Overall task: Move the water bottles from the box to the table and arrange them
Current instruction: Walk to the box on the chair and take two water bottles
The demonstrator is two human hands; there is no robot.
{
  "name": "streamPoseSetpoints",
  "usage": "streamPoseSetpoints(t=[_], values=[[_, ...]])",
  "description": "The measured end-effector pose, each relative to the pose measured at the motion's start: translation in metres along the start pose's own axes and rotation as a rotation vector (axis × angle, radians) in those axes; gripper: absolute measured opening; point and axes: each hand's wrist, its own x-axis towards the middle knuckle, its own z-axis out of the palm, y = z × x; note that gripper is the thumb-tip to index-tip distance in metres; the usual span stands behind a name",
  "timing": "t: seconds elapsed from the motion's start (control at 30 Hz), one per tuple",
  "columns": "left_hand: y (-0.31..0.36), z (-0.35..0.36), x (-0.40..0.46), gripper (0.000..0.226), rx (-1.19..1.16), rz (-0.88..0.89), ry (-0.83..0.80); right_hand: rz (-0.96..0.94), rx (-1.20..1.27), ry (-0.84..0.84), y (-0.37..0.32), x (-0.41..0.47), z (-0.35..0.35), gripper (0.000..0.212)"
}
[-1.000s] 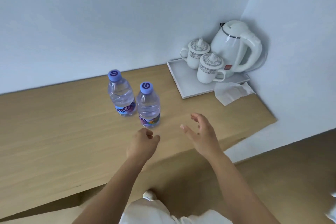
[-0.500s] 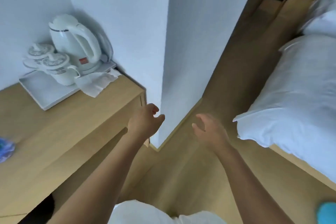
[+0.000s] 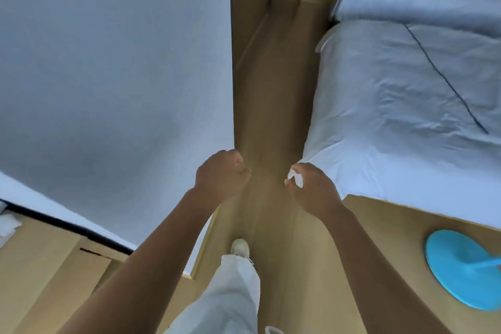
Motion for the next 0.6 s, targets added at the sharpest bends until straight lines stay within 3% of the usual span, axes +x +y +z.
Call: streamPoseSetpoints(t=[0.27,0.6], values=[[0.034,-0.025,0.180,0.034,0.092,0.189,-0.041,0.067,-0.091,0.096,-0.005,0.143,-0.051,0.045],[0.047,-0.023,0.305,0.029,0.136,0.245,-0.112,0.145,-0.112,0.078,0.004,0.257,-0.071,0.045]])
